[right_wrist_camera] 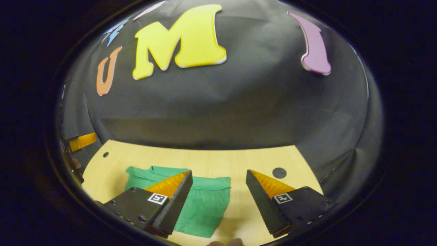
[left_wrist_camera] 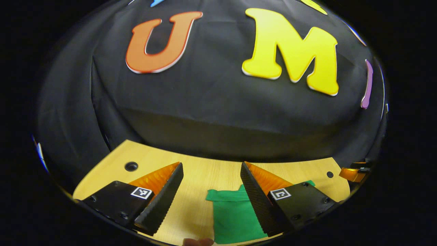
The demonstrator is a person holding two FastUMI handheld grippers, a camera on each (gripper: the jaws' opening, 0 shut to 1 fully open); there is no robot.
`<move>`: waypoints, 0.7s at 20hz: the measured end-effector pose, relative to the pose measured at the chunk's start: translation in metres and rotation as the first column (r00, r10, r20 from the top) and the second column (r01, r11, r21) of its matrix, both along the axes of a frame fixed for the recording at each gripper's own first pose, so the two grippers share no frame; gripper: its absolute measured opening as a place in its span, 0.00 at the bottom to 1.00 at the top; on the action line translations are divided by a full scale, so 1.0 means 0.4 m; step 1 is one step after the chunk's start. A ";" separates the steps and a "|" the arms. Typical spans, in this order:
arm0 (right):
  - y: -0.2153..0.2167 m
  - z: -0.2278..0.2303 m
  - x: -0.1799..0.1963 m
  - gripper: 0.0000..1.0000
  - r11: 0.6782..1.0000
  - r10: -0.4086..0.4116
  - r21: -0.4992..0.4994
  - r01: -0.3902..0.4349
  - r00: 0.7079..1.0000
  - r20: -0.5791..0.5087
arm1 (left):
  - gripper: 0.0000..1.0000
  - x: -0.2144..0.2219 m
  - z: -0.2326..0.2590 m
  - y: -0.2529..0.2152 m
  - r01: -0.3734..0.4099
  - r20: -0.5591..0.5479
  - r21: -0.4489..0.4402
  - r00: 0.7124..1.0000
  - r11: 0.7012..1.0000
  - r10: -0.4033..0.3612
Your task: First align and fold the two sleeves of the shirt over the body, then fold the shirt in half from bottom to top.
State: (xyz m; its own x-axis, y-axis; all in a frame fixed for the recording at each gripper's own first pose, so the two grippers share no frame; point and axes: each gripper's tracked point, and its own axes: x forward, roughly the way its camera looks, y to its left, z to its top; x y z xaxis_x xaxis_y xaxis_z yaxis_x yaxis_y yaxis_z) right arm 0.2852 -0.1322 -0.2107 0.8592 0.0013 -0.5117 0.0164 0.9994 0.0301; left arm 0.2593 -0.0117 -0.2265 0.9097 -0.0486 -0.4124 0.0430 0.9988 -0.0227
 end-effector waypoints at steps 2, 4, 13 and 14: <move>0.041 0.190 -0.100 0.96 1.000 0.014 -0.027 -0.011 0.992 0.126 | 1.00 -0.111 0.187 -0.026 0.002 0.121 0.020 0.993 1.000 -0.004; 0.080 0.288 -0.174 0.96 0.998 0.034 -0.054 -0.024 0.980 0.195 | 1.00 -0.179 0.268 -0.035 -0.011 0.165 0.036 0.986 0.999 0.005; 0.204 0.517 -0.537 0.95 0.998 0.023 -0.063 0.003 0.915 0.403 | 1.00 -0.525 0.465 -0.071 0.027 0.261 -0.075 0.965 0.997 -0.006; 0.215 0.518 -0.560 0.96 0.998 0.025 -0.057 -0.002 0.912 0.410 | 1.00 -0.544 0.467 -0.079 0.042 0.264 -0.073 0.964 0.996 -0.021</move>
State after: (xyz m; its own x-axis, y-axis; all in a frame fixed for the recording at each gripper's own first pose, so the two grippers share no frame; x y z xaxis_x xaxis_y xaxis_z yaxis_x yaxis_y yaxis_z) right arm 0.0611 -0.0461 -0.0034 0.9935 -0.0034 -0.1140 0.0008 0.9997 -0.0227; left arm 0.0416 -0.0432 -0.0396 0.9830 -0.1011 -0.1533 0.0891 0.9925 -0.0836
